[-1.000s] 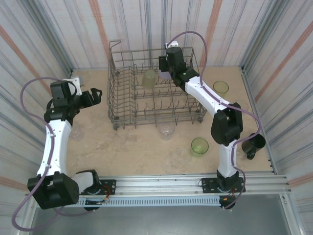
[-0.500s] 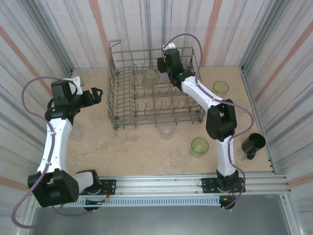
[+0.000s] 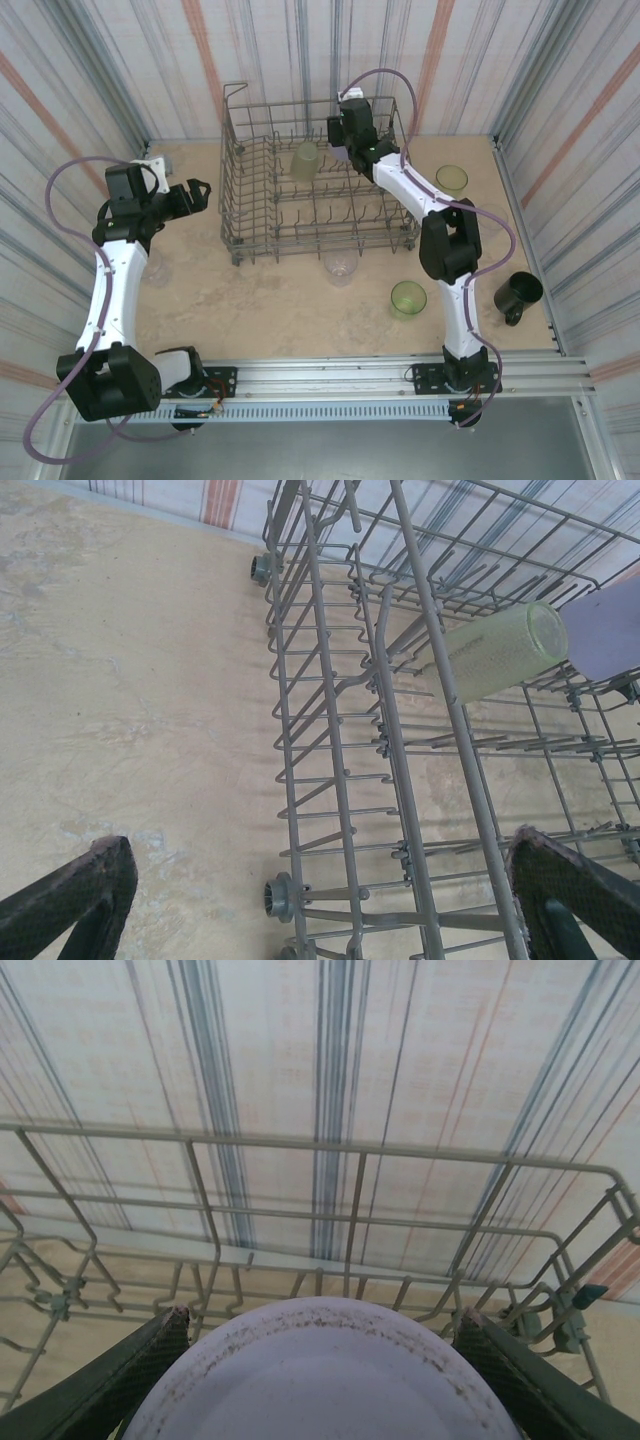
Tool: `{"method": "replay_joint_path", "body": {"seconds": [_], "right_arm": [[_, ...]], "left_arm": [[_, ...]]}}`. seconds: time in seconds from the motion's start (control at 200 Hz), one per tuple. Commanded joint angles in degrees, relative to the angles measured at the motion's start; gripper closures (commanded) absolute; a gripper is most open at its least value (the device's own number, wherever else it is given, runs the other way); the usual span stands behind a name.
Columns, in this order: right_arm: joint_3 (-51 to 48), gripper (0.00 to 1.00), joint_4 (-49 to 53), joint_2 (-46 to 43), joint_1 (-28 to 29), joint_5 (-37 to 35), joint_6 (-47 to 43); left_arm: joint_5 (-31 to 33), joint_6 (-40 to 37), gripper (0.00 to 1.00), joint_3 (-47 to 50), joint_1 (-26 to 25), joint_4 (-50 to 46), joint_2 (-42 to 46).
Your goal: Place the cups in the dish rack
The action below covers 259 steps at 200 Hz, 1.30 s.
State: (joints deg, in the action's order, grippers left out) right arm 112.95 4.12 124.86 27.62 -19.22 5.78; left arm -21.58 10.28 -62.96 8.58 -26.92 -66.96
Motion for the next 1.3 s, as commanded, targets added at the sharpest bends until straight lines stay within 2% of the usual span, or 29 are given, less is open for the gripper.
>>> {"method": "replay_joint_path", "body": {"seconds": [0.0, 0.852, 1.087, 1.292], "right_arm": [[1.9, 0.53, -0.4, 1.8, -0.1, 1.1, 1.6], [-0.4, 0.52, 0.4, 5.8, -0.6, 5.3, 3.2], [-0.1, 0.25, 3.2, 6.0, -0.9, 6.8, 3.6], [0.0, 0.08, 5.2, 5.4, -0.9, 7.2, 4.5]], "left_arm": [[-1.2, -0.3, 0.01, -0.2, 0.2, 0.5, -0.1], [-1.7, 0.3, 0.01, -0.1, 0.2, 0.7, 0.3], [-1.0, 0.5, 0.01, 0.0, 0.2, 0.6, 0.7], [-0.5, 0.4, 0.01, -0.1, 0.2, 0.4, 0.9]]}}
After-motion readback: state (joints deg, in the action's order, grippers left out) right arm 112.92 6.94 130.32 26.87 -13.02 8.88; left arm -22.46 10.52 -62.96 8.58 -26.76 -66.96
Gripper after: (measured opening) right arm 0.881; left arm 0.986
